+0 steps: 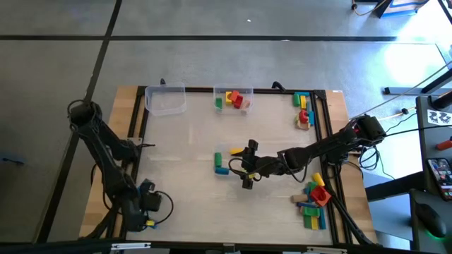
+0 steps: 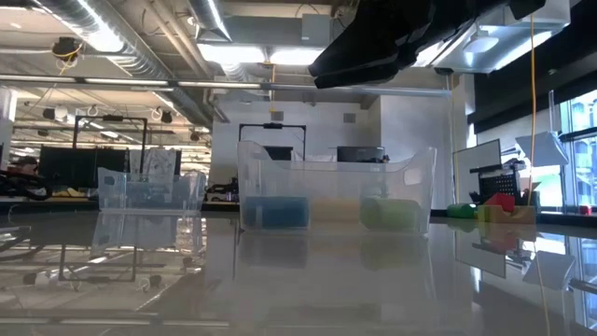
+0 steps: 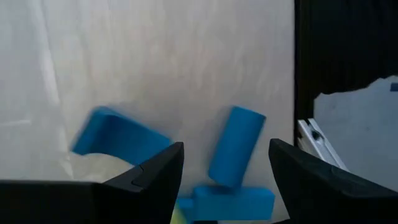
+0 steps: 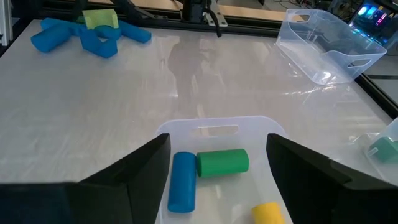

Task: Sort blocks by size
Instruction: Put the blue cylindrical block into the bottom transparent bin

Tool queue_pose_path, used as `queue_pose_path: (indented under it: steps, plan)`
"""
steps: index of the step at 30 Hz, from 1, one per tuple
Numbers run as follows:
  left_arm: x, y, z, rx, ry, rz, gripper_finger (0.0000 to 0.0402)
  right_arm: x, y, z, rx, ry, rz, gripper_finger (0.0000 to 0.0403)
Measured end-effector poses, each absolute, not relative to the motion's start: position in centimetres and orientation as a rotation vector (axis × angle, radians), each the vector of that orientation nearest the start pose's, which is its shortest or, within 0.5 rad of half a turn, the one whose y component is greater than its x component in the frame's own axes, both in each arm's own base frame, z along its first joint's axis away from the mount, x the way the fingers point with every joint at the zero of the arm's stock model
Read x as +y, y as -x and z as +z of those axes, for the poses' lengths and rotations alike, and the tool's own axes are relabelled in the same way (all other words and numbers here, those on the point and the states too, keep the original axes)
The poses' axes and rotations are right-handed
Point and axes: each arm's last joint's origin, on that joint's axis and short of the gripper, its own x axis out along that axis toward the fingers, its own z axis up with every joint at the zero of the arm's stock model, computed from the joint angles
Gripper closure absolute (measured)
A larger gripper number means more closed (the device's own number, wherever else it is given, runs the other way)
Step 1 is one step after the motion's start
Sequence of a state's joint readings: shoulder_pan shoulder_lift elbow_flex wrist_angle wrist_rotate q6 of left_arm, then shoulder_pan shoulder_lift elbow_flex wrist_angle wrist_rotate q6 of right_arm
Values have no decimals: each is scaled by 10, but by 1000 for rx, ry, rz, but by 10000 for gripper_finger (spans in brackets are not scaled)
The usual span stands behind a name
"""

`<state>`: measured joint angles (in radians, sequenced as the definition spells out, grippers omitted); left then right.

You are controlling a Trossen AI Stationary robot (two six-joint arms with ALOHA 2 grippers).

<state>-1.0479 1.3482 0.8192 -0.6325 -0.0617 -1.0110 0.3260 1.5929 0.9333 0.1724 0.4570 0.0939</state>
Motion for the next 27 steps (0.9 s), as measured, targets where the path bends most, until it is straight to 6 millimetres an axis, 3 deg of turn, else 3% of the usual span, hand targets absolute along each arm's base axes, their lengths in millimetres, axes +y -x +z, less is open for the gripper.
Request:
queue_pose_path:
  steps: [9, 22, 27]
  plan:
    - [-230, -118, 179, 1314, 158, -299, 169, 96, -325, 221, 445, 119, -148, 139]
    - [-242, -119, 150, 1366, 87, -280, 171, 94, -326, 220, 452, 136, -151, 139]
    - [-244, -120, 144, 1390, 41, -298, 196, 94, -325, 220, 457, 138, -151, 139]
